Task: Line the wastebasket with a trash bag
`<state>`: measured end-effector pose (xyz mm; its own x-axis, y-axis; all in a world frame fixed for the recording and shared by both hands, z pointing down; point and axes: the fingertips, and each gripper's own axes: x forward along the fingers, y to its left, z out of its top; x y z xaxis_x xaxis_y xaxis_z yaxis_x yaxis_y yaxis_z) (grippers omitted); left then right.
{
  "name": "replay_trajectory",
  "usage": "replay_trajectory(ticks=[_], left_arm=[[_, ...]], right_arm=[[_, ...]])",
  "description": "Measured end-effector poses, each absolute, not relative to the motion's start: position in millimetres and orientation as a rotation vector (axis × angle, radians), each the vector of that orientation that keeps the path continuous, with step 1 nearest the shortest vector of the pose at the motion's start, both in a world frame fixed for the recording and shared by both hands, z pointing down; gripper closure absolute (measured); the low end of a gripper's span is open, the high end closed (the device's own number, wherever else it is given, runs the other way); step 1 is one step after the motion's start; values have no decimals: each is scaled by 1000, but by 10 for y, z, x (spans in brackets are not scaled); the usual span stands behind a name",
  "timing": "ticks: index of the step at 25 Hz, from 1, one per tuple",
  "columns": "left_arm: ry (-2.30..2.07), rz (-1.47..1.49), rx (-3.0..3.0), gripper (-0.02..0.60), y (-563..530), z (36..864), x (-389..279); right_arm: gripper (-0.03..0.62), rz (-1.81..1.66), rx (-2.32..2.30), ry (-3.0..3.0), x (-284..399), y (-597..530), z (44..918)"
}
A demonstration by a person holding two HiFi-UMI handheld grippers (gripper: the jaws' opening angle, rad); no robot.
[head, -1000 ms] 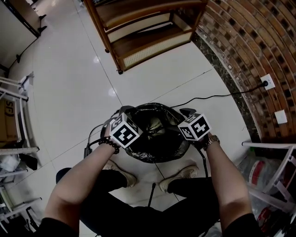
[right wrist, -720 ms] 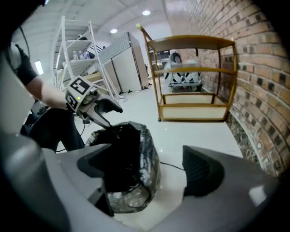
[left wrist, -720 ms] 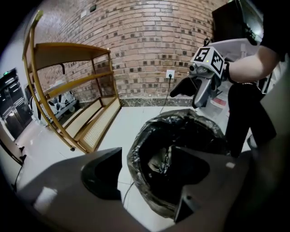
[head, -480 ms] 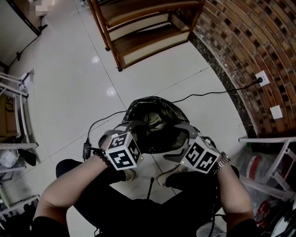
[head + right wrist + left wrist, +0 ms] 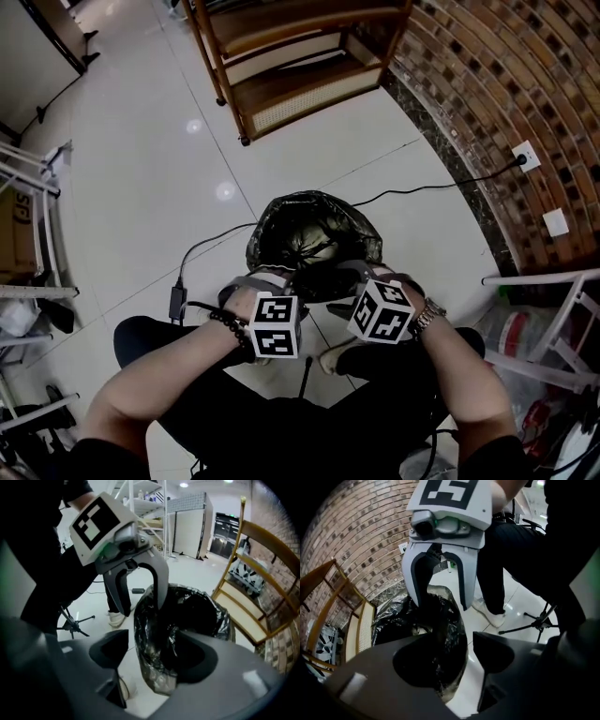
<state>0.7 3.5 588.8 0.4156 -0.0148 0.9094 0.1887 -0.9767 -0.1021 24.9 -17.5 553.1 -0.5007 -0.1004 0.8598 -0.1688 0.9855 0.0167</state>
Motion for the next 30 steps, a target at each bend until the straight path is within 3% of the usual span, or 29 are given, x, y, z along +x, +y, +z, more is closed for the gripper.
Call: replay_trajectory(ticks=[9, 30], left_arm=[[-205, -1678, -2489, 321, 95, 6051, -21], [-150, -1599, -2506, 321, 251, 5942, -40]], right_arm=[[336, 36, 105, -2032, 239, -277, 5741], [321, -263, 36, -1888, 385, 61, 6090]])
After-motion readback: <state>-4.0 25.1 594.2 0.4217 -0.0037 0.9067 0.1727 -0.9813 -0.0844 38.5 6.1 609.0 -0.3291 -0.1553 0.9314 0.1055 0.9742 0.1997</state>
